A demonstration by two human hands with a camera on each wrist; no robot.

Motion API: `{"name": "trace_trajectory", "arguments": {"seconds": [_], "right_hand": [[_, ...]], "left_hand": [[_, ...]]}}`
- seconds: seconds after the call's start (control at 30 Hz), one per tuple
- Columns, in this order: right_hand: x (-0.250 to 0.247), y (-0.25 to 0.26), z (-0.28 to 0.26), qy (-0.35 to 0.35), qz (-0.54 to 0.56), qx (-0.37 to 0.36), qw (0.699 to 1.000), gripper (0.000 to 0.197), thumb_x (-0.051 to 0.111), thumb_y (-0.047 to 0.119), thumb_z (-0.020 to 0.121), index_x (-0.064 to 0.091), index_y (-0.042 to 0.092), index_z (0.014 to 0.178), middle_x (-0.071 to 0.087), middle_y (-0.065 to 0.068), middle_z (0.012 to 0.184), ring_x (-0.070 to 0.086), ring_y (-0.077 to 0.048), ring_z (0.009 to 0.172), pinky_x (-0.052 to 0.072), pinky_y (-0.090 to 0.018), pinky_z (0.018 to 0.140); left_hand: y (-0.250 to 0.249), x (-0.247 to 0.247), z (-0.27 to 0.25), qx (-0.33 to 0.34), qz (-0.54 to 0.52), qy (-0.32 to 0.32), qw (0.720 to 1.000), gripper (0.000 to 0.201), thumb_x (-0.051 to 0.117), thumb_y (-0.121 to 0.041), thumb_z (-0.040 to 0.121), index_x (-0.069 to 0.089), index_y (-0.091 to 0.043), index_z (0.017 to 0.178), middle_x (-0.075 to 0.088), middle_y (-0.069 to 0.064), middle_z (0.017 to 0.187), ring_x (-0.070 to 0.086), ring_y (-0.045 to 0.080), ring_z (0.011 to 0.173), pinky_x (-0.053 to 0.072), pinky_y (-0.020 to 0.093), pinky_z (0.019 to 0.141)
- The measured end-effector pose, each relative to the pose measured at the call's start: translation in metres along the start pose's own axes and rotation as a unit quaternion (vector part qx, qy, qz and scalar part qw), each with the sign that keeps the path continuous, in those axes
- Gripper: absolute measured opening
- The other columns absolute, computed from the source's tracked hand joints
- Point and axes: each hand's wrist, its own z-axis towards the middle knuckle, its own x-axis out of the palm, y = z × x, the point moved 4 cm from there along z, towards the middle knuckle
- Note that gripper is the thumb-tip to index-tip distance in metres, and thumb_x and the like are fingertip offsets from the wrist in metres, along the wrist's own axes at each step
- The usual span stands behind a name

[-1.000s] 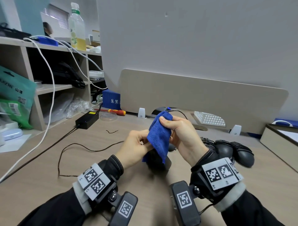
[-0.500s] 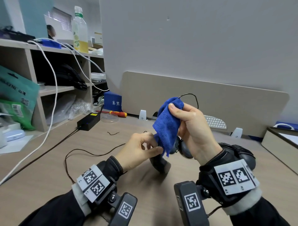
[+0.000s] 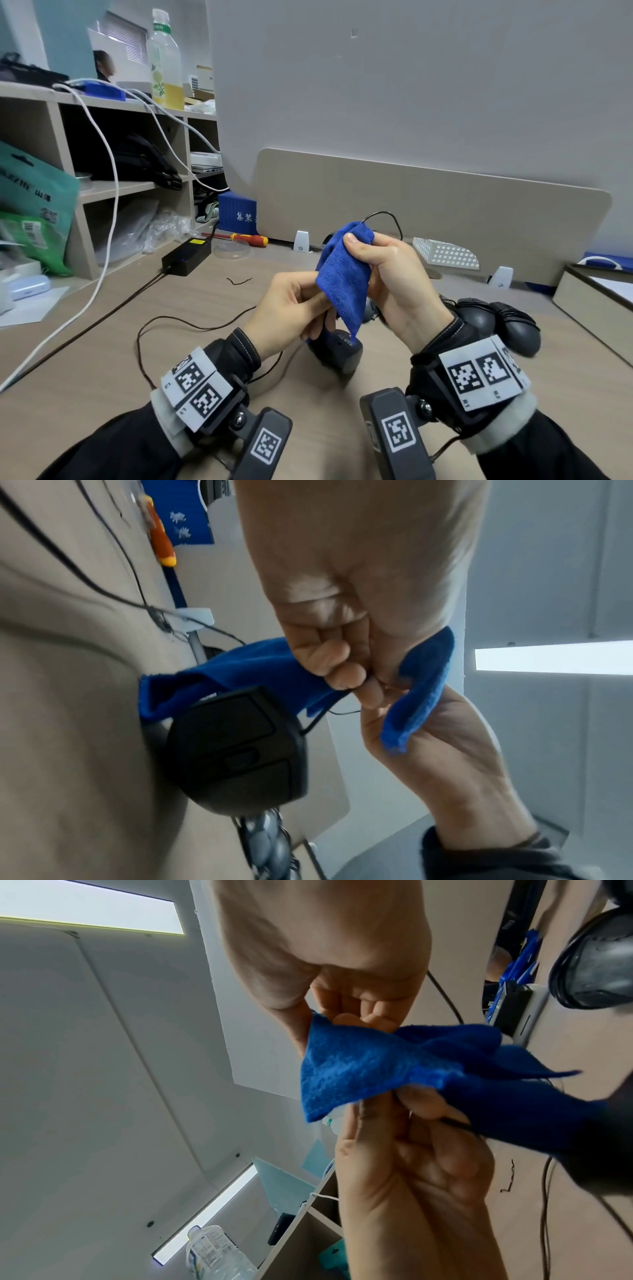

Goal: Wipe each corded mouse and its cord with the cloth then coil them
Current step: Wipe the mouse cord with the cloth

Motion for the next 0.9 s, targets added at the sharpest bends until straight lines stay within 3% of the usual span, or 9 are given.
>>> {"name": "trace_trajectory", "arguments": {"seconds": [0.07, 0.13, 0.3, 0.4, 0.5, 0.67, 0.73, 0.83, 0.9], "right_hand": [[0.001, 0.003, -0.002, -0.006, 0.008, -0.006, 1.0, 0.019, 0.059, 0.008, 0.095, 0.067, -0.01, 0.1, 0.068, -0.016, 0.089, 0.065, -0.031, 0.084, 0.052, -0.041, 0.076], [-0.003, 0.012, -0.004, -0.012, 0.025, -0.028, 0.999, 0.014, 0.059, 0.005, 0.094, 0.068, -0.005, 0.091, 0.067, -0.017, 0.086, 0.065, -0.03, 0.082, 0.053, -0.042, 0.078], [-0.014, 0.04, -0.007, -0.001, 0.074, -0.095, 0.993, 0.013, 0.057, 0.006, 0.096, 0.067, 0.003, 0.089, 0.07, -0.009, 0.081, 0.067, -0.021, 0.076, 0.059, -0.029, 0.069], [-0.013, 0.038, -0.005, 0.006, 0.063, -0.087, 0.994, 0.011, 0.059, 0.009, 0.096, 0.068, 0.004, 0.093, 0.07, -0.009, 0.084, 0.069, -0.021, 0.077, 0.058, -0.03, 0.067], [-0.016, 0.032, -0.001, 0.005, 0.048, -0.078, 0.996, 0.013, 0.06, 0.011, 0.096, 0.069, 0.002, 0.101, 0.071, -0.011, 0.092, 0.07, -0.023, 0.085, 0.06, -0.033, 0.073], [-0.019, 0.016, 0.005, 0.048, 0.087, -0.027, 0.995, 0.027, 0.054, 0.014, 0.097, 0.065, -0.005, 0.114, 0.068, -0.02, 0.102, 0.067, -0.032, 0.094, 0.055, -0.039, 0.082], [-0.013, 0.009, 0.003, 0.086, 0.11, 0.01, 0.99, 0.023, 0.052, 0.011, 0.096, 0.064, -0.003, 0.108, 0.066, -0.021, 0.101, 0.063, -0.035, 0.095, 0.052, -0.042, 0.086], [-0.004, -0.001, 0.0, 0.142, 0.094, 0.041, 0.985, 0.013, 0.051, 0.008, 0.094, 0.062, 0.001, 0.093, 0.064, -0.017, 0.088, 0.063, -0.032, 0.081, 0.054, -0.037, 0.076], [0.0, -0.006, -0.001, 0.16, 0.065, 0.04, 0.984, 0.016, 0.053, 0.008, 0.095, 0.064, -0.001, 0.102, 0.066, -0.016, 0.091, 0.066, -0.027, 0.08, 0.056, -0.033, 0.072]], "left_hand": [[0.002, 0.0, -0.001, -0.009, 0.019, 0.012, 1.0, 0.034, 0.066, -0.031, 0.09, 0.064, 0.002, 0.08, 0.063, 0.008, 0.058, 0.046, 0.019, 0.04, 0.033, 0.025, 0.04], [0.006, 0.001, -0.002, -0.032, 0.042, 0.028, 0.998, 0.025, 0.066, -0.022, 0.095, 0.066, -0.001, 0.082, 0.063, 0.01, 0.059, 0.047, 0.019, 0.041, 0.033, 0.023, 0.04], [0.012, 0.006, -0.005, -0.064, 0.073, 0.081, 0.992, 0.019, 0.06, -0.008, 0.097, 0.068, -0.012, 0.08, 0.067, 0.007, 0.062, 0.047, 0.009, 0.044, 0.035, 0.015, 0.045], [0.003, 0.006, -0.004, -0.049, 0.017, 0.048, 0.998, 0.016, 0.064, -0.015, 0.092, 0.069, -0.007, 0.079, 0.068, 0.01, 0.064, 0.04, 0.006, 0.043, 0.03, 0.013, 0.044], [-0.003, -0.001, -0.001, -0.025, -0.035, -0.023, 0.999, 0.022, 0.063, -0.02, 0.084, 0.068, 0.001, 0.08, 0.066, 0.011, 0.061, 0.036, 0.008, 0.041, 0.024, 0.016, 0.04], [-0.009, -0.011, 0.0, 0.018, -0.023, -0.078, 0.997, 0.016, 0.067, -0.017, 0.091, 0.075, -0.01, 0.079, 0.059, 0.009, 0.057, 0.032, 0.014, 0.043, 0.022, 0.019, 0.04], [-0.01, -0.011, -0.001, 0.026, -0.004, -0.071, 0.997, 0.023, 0.062, -0.016, 0.095, 0.075, -0.015, 0.077, 0.055, 0.005, 0.055, 0.033, 0.012, 0.043, 0.024, 0.016, 0.042], [-0.009, -0.01, -0.001, 0.023, 0.028, -0.076, 0.996, 0.024, 0.055, -0.006, 0.098, 0.068, 0.007, 0.083, 0.051, -0.004, 0.051, 0.039, 0.005, 0.045, 0.031, 0.013, 0.045], [-0.008, -0.012, -0.001, 0.02, 0.049, -0.084, 0.995, 0.025, 0.053, 0.0, 0.098, 0.063, 0.016, 0.082, 0.048, -0.006, 0.049, 0.039, 0.003, 0.045, 0.032, 0.013, 0.047]]}}
